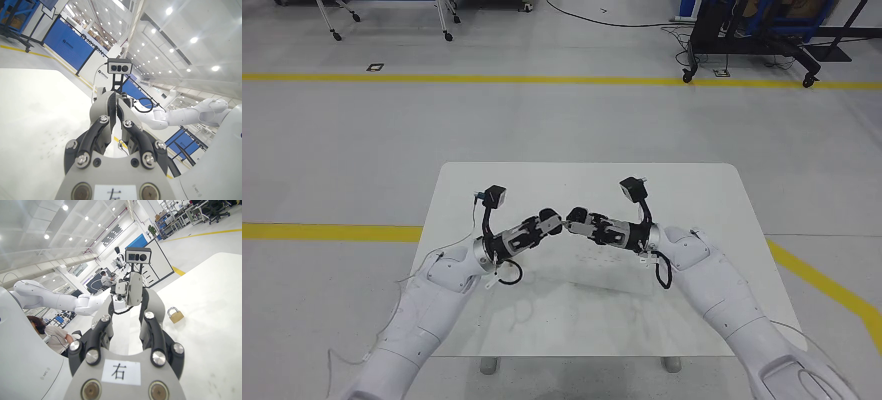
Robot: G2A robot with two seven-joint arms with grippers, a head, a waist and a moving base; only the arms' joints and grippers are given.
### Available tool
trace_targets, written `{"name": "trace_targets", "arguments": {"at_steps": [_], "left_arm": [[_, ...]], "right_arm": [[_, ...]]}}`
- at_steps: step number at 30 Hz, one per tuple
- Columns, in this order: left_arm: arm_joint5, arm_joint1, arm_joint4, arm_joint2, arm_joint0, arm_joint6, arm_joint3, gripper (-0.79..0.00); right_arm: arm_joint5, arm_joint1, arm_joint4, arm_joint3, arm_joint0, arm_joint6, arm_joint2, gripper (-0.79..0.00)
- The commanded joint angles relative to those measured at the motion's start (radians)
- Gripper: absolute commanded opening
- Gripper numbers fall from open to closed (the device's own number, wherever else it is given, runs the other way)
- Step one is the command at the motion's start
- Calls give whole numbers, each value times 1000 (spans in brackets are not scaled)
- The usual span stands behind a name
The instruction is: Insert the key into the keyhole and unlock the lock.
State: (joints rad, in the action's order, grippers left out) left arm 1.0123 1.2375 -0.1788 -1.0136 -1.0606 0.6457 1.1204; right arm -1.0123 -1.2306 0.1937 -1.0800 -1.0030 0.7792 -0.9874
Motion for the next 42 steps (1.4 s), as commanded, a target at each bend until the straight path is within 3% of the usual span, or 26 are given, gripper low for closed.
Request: {"name": "trace_targets", "arguments": {"at_steps": [1, 7, 10, 12, 21, 22, 23, 24, 29, 32, 36, 42], "left_arm": [[0, 0, 6, 0, 0, -1, 1, -785], [0, 1, 15, 2, 0, -2, 1, -785], [0, 1, 22, 3, 0, -4, 0, -785], [0, 1, 27, 3, 1, -7, -1, -785], [0, 2, 51, 6, 6, -19, -7, -773], [0, 2, 56, 6, 7, -21, -7, -576], [0, 2, 58, 6, 6, -26, -9, -105], [0, 3, 55, 5, 6, -34, -8, 0], [0, -10, 21, -39, -11, -43, 20, 0], [-1, -34, 150, -114, -36, -29, 61, 0], [-77, -69, 443, -250, -128, -55, 248, 0], [-338, -107, 1069, -424, -381, -66, 705, 0]], "right_arm": [[0, -2, 0, 1, 0, 3, -2, -413], [0, -7, 3, 4, -2, 15, -8, -517], [0, -9, 6, 5, -3, 22, -11, -653], [0, -11, 9, 6, -2, 28, -13, -785], [0, -15, 13, 12, -1, 29, -16, -785], [0, -15, 15, 12, -1, 29, -16, -785], [0, -15, 17, 12, -1, 29, -17, -785], [0, -15, 19, 11, -1, 29, -20, -785], [0, -8, 29, -8, -15, 4, -87, -785], [0, 1, 15, -29, -38, -35, -157, -785], [0, 13, -30, -45, -76, -90, -252, -785], [0, 18, -118, -78, -118, -187, -327, -785]]}}
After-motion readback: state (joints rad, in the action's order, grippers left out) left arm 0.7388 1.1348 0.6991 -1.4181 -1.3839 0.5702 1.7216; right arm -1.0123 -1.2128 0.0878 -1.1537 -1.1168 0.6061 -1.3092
